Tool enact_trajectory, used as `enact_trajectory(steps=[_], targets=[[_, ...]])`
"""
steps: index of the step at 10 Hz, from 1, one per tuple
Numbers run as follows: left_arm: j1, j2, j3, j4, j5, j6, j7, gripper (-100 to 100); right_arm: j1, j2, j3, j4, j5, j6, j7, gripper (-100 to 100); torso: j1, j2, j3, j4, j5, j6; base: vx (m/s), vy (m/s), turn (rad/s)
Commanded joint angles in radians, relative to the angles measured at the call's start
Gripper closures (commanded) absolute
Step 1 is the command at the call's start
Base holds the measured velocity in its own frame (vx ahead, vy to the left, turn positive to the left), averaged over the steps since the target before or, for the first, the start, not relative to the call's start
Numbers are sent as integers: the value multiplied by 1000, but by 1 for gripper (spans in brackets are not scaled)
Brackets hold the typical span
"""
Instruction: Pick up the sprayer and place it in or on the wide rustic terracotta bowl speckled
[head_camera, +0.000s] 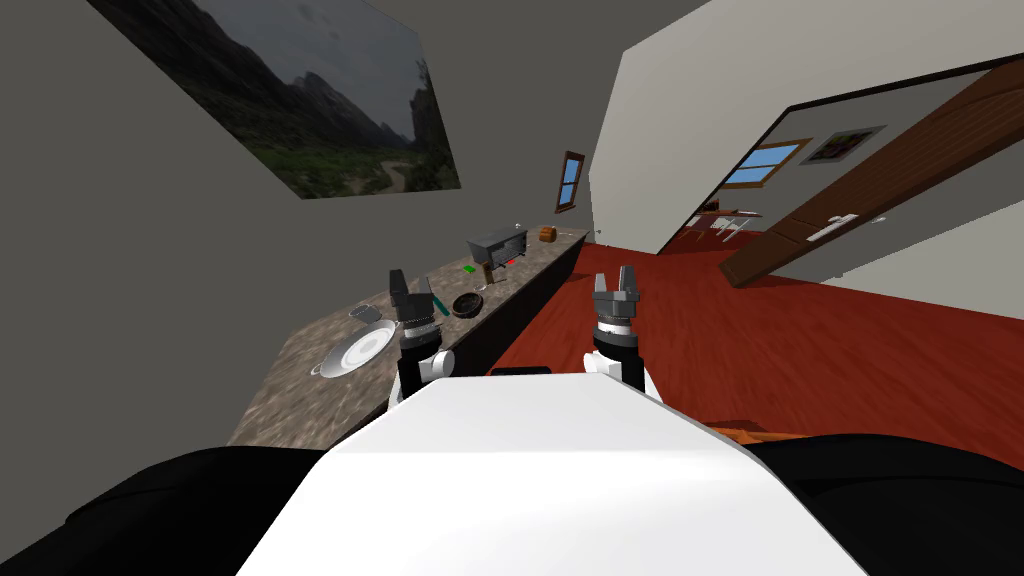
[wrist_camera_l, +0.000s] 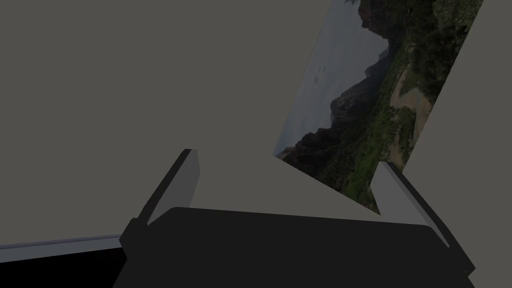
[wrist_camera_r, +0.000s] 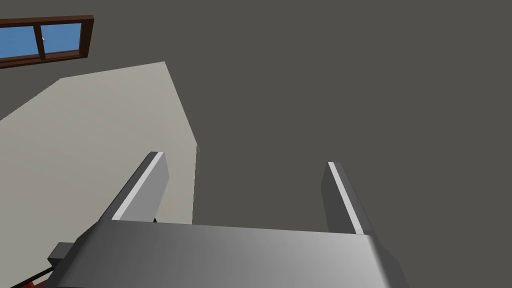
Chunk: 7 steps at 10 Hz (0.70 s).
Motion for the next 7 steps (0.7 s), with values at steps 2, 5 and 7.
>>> enact_trajectory(steps=[2,5,7], targets=[[25,47,22,-1,2,26,-4,-100,0,0,0,0,0,0,0,0,-1,1,1,0,0,0,-30,-30,-12],[84,100,71,-3,6,93,-13,-100,0,0,0,0,0,0,0,0,-6,4,2,1,-1,0,-47,-83,-18],[122,125,103,-2,9,142,-20,-100,0,0,0,0,0,0,0,0,-5,3,2,1,-1,0,-31,-72,-16]])
